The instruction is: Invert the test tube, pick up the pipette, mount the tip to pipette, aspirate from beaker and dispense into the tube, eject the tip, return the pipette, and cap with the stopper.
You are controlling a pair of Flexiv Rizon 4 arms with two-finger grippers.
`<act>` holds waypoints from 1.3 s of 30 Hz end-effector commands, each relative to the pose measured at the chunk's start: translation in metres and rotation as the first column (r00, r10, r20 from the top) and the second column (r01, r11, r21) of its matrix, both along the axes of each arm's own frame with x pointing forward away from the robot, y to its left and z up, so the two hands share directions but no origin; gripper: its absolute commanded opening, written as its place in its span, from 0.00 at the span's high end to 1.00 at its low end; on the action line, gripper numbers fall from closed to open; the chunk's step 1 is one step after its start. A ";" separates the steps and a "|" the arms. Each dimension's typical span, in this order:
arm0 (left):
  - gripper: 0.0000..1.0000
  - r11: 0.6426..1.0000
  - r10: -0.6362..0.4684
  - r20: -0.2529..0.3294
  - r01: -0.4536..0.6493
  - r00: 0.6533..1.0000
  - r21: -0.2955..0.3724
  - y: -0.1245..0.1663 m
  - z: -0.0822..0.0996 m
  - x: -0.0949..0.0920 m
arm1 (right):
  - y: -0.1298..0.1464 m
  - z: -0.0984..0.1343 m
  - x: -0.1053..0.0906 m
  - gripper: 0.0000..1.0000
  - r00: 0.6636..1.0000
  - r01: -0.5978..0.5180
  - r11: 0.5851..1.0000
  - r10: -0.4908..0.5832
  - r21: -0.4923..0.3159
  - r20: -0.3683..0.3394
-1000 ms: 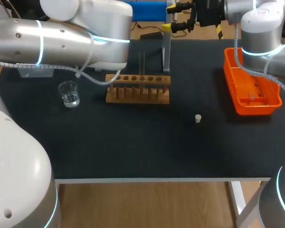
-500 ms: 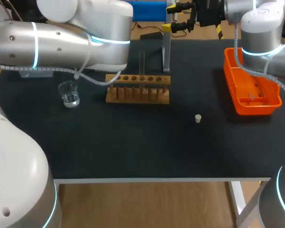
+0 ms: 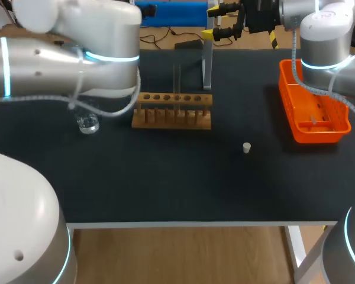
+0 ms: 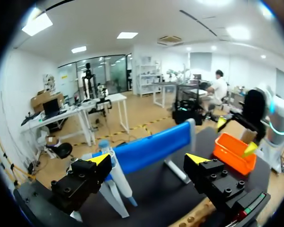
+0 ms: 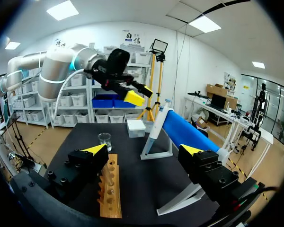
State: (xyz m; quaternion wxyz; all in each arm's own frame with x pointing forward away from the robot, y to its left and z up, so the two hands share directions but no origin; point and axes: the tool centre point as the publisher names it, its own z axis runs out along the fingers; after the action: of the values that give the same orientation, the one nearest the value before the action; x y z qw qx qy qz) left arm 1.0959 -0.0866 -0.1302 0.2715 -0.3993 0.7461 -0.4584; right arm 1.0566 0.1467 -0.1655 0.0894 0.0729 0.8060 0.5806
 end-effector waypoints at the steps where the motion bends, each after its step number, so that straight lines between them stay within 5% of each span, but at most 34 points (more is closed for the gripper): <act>1: 0.00 0.957 -0.270 0.052 0.274 0.961 -0.092 0.024 0.016 -0.053 | -0.001 0.001 0.001 0.00 1.000 -0.004 1.000 0.004 -0.004 -0.003; 8: 0.00 0.868 -0.494 0.030 0.495 0.869 -0.049 0.018 0.024 -0.104 | -0.001 0.001 0.001 0.00 1.000 -0.004 1.000 0.004 -0.004 -0.003; 16: 0.00 0.739 -0.672 0.054 0.673 0.739 -0.023 0.003 0.009 -0.142 | -0.001 0.001 0.001 0.00 1.000 -0.004 1.000 0.004 -0.004 -0.003; 29: 0.00 0.621 -0.776 0.041 0.774 0.629 -0.122 -0.009 -0.050 -0.131 | -0.001 0.001 0.001 0.00 1.000 -0.004 1.000 0.004 -0.004 -0.003; 39: 0.00 0.582 -0.806 0.024 0.799 0.592 -0.147 -0.031 -0.083 -0.120 | -0.001 0.001 0.001 0.00 1.000 -0.004 1.000 0.004 -0.004 -0.003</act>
State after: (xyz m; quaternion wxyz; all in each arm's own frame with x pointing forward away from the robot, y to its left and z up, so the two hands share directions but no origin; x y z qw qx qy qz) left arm 0.9644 -0.1072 -0.2027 0.0280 -0.0743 0.8169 -0.5713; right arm 1.0566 0.1467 -0.1655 0.0894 0.0729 0.8060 0.5806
